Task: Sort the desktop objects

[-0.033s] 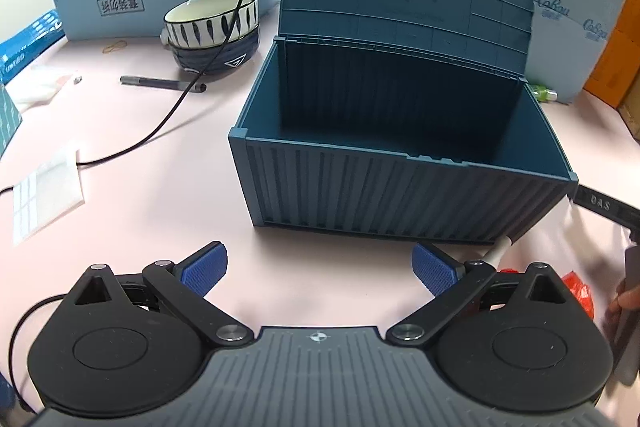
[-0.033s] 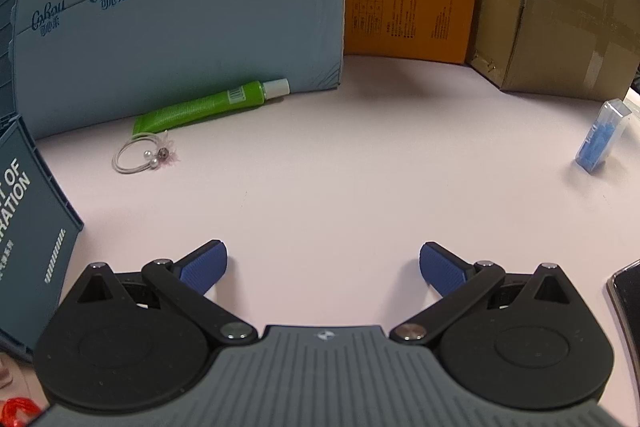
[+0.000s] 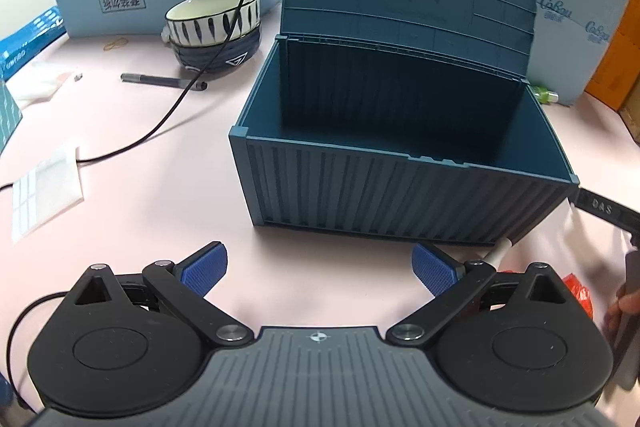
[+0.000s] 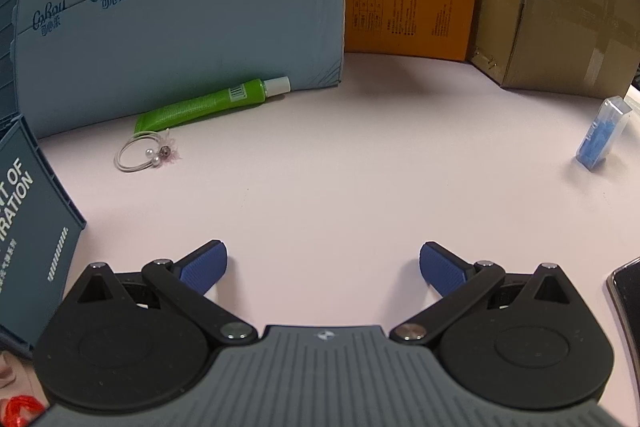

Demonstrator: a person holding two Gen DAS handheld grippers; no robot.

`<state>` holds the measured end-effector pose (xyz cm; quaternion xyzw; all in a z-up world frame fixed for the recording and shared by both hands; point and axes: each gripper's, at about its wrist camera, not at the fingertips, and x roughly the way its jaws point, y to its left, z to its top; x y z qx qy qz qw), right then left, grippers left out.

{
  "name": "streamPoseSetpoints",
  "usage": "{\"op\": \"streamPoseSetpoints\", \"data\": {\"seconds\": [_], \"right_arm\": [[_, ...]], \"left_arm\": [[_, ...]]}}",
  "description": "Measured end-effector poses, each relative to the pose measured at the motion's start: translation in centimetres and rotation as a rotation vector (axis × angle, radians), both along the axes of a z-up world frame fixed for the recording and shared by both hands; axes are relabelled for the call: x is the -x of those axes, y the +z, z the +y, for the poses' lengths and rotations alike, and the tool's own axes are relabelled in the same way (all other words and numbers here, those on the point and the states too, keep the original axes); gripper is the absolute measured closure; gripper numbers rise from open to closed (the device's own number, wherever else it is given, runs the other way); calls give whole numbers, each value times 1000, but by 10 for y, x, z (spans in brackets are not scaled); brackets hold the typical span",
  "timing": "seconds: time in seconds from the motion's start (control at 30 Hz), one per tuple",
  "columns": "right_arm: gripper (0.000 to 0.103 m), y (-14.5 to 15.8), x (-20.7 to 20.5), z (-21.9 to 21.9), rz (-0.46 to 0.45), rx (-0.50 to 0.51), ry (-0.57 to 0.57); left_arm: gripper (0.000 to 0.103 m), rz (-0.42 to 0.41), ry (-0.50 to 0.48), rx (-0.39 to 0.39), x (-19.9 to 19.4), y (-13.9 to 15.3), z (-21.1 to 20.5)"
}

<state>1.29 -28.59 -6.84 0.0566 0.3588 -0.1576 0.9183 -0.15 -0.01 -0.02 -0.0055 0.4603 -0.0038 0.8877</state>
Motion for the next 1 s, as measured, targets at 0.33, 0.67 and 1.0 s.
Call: {"op": "streamPoseSetpoints", "data": {"seconds": [0.33,0.67,1.0], "right_arm": [[0,6,30,-3,-118,-139,-79],[0,32,54,2,-208,-191,-83],[0,50,70,19,-283,-155,-63]], "left_arm": [[4,-13,-31,-14,14,-2,-1],[4,27,-28,-25,18,-12,-3],[4,62,24,26,18,-20,5]]}}
